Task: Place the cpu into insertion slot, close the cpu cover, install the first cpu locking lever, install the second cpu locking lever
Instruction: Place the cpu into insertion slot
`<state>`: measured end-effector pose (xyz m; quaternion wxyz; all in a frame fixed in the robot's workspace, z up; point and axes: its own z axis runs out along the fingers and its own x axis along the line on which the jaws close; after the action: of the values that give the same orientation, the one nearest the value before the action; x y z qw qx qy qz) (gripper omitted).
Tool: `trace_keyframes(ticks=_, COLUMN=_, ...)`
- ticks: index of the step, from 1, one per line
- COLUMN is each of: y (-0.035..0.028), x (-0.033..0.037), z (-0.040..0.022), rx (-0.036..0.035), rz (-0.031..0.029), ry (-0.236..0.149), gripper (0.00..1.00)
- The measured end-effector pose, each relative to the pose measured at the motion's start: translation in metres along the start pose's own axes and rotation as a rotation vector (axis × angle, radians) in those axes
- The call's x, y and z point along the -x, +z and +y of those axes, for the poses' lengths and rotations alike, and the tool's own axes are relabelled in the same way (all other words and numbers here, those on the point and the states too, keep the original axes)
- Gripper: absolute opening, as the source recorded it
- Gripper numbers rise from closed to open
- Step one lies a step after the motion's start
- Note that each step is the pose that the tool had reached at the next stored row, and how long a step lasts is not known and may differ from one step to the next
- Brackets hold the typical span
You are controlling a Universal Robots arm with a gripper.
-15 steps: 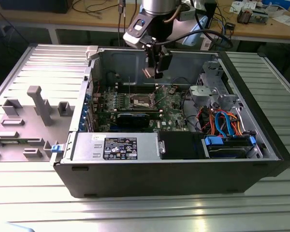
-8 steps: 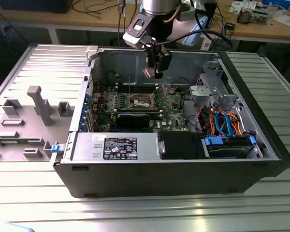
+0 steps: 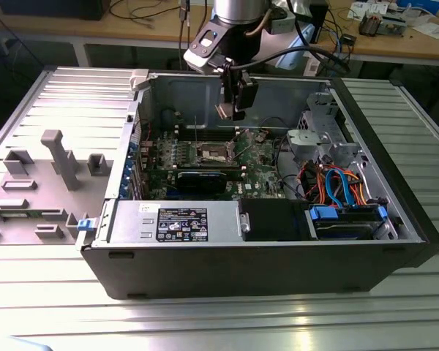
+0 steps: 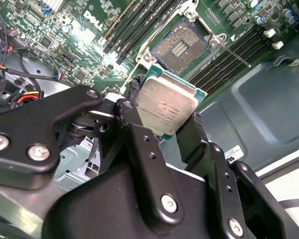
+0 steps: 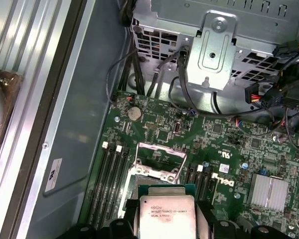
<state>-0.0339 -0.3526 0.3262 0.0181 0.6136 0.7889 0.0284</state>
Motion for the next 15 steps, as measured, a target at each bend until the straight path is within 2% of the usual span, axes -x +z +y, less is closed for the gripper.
trace_keyframes(ticks=11, y=0.0003, x=0.0, z=0.0, rx=-0.0007, rz=0.0002, ry=0.002, gripper=0.55)
trace_keyframes(ticks=15, y=0.0008, x=0.0, z=0.0, rx=-0.0006, rz=-0.0007, ry=0.015, gripper=0.55)
